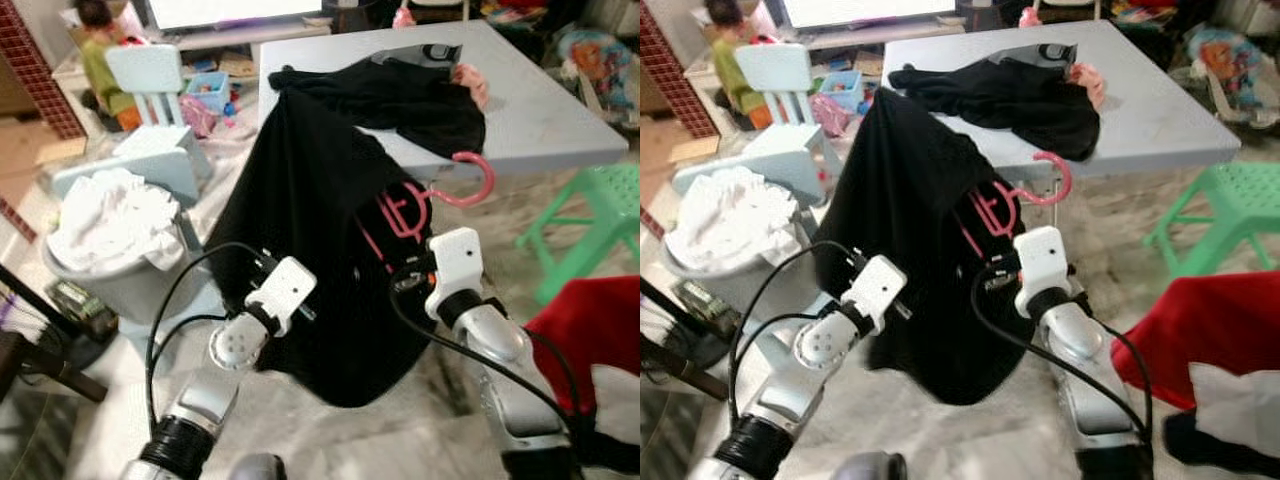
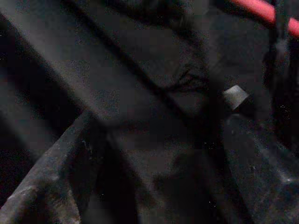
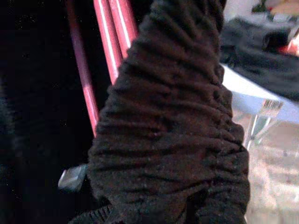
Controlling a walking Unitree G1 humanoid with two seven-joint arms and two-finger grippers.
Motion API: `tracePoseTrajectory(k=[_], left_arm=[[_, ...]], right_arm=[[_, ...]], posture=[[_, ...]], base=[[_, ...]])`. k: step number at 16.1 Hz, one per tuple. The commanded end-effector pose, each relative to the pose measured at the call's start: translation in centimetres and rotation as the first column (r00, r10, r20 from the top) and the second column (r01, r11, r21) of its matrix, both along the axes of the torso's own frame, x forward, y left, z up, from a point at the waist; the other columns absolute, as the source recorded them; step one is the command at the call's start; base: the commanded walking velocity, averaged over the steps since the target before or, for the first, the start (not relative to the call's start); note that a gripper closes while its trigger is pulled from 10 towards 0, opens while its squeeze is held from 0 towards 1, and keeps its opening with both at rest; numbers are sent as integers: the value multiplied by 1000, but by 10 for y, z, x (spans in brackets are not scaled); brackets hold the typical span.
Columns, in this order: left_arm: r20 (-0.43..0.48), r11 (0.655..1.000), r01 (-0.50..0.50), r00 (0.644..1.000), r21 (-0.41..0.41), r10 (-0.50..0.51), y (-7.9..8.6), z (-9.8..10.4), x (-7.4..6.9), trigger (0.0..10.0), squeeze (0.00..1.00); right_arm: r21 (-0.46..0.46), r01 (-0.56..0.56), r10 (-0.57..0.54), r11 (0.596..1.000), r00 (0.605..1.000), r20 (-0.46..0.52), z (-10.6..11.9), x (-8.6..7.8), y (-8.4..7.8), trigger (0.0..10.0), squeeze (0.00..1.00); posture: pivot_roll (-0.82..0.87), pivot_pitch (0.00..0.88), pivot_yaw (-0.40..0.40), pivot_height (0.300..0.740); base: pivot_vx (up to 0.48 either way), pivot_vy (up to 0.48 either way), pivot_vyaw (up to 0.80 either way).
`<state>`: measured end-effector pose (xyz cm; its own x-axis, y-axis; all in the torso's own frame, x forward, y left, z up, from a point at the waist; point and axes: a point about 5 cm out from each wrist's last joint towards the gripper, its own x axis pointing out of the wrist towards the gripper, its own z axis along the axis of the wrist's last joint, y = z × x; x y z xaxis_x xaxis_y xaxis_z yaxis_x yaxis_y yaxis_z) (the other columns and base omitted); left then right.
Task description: Hang hanger
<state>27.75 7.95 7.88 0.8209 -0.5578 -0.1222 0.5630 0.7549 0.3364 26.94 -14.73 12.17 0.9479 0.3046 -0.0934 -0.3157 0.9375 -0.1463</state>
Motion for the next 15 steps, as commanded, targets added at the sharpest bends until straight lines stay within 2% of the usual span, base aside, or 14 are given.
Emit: tracePoseTrajectory(k=[1, 3, 4, 5, 6, 7, 9, 11, 14, 15], left_arm=[[16, 999, -26, 1000, 29, 25, 6, 0, 6, 10000, 0], [29, 998, -49, 998, 48, 47, 9, 0, 9, 10000, 0], [48, 996, -75, 996, 57, 72, 12, 1, 12, 10000, 0], [48, 994, -92, 995, 65, 89, 14, 2, 14, 10000, 0], [48, 992, -96, 995, 86, 92, 15, 0, 14, 10000, 0], [51, 989, -97, 994, 111, 92, 16, -2, 15, 10000, 0], [55, 989, -96, 994, 115, 90, 17, -3, 15, 10000, 0], [32, 989, -100, 995, 105, 97, 15, -8, 14, 10000, 0], [6, 991, -111, 994, 74, 111, 11, -10, 14, 10000, 0], [12, 994, -99, 995, 53, 98, 7, -7, 15, 10000, 0]], right_arm=[[21, -17, 17, 1000, 1000, 5, 9, 0, 4, 10000, 0], [37, -23, 23, 999, 1000, -8, 10, -1, 4, 10000, 0], [-29, -17, 16, 999, 999, -31, 9, -1, -1, 10000, 0], [-129, 85, -93, 988, 994, -58, 1, 3, -18, 10000, 0], [-176, 167, -184, 970, 980, -80, -5, 6, -31, 10000, 0], [-171, 208, -225, 963, 970, -92, -6, 7, -37, 10000, 0], [-94, 178, -188, 980, 975, -121, -4, 5, -31, 10000, 0], [-14, 97, -99, 995, 986, -138, 3, 3, -15, 10000, 0], [81, 86, -75, 993, 989, -130, 14, 6, -1, 10000, 0], [80, 102, -92, 992, 988, -122, 15, 9, 1, 10000, 0]], posture=[[-57, 0, 58, 740], [-57, 0, 58, 740], [-57, 0, 58, 740], [-68, 0, 54, 740], [-65, 0, 54, 740], [-65, 0, 55, 740], [-66, 0, 55, 740], [-71, 0, 57, 740], [-80, 0, 59, 740], [-85, 0, 60, 740]], base=[[0, 0, 0], [0, 0, 0], [0, 0, 0], [0, 0, 0], [0, 0, 0], [0, 0, 0], [0, 0, 0], [0, 0, 0], [0, 0, 0], [0, 0, 0]])
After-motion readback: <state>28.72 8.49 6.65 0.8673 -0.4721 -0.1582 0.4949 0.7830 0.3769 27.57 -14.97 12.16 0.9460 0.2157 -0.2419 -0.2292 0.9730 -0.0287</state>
